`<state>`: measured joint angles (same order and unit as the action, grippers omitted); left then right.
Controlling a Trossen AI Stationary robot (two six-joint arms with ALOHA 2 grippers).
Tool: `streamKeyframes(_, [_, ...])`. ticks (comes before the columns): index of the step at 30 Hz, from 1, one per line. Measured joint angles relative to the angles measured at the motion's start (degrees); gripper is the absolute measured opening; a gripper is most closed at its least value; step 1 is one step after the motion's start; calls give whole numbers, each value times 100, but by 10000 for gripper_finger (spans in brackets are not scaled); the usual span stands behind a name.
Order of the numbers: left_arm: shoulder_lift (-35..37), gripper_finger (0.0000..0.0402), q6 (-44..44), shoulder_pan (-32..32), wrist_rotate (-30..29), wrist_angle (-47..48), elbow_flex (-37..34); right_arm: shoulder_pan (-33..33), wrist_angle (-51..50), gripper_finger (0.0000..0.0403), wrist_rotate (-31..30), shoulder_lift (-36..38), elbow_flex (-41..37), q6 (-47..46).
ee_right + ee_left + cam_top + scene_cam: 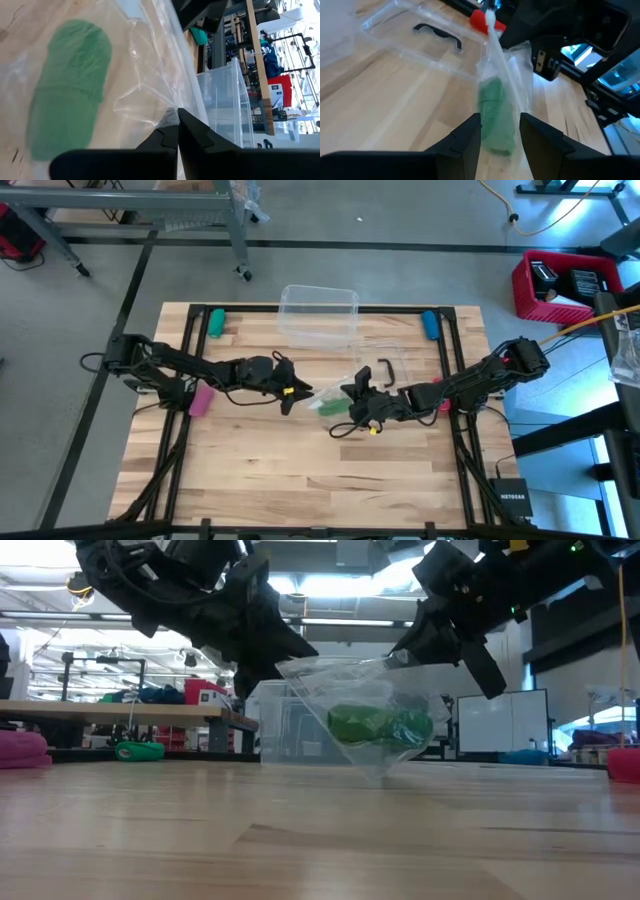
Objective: Roll bandage
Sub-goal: Put the packed rolled green bandage into the transparent bin
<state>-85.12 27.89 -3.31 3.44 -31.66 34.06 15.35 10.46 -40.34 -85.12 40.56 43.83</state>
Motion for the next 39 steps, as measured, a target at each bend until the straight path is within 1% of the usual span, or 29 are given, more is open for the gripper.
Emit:
streamKeyframes(3, [0,127,-33,-2,2,-108,0,0,-4,7,0,0,0,0])
streamKeyframes(6, [2,127,-58,-13,2,-21,0,0,-4,7,2,0,0,0])
streamKeyframes(9, [4,127,-339,-13,2,-93,0,0,-5,7,4,0,0,0])
streamKeyframes(13, [35,127,-393,-44,-93,-92,0,0,-6,7,4,0,0,0])
streamKeyframes(18, [35,127,-235,-78,-128,-35,0,0,-7,7,4,0,0,0])
streamKeyframes(25, [35,127,-217,65,22,-49,0,0,-4,7,4,0,0,0])
streamKeyframes(31, [33,127,-215,157,28,-27,0,0,-2,7,4,0,0,0])
streamKeyframes(36, [-206,127,-198,157,39,-58,0,0,0,7,4,0,0,2])
streamKeyframes(39, [-468,127,-1,157,39,-159,0,0,2,7,2,0,0,0])
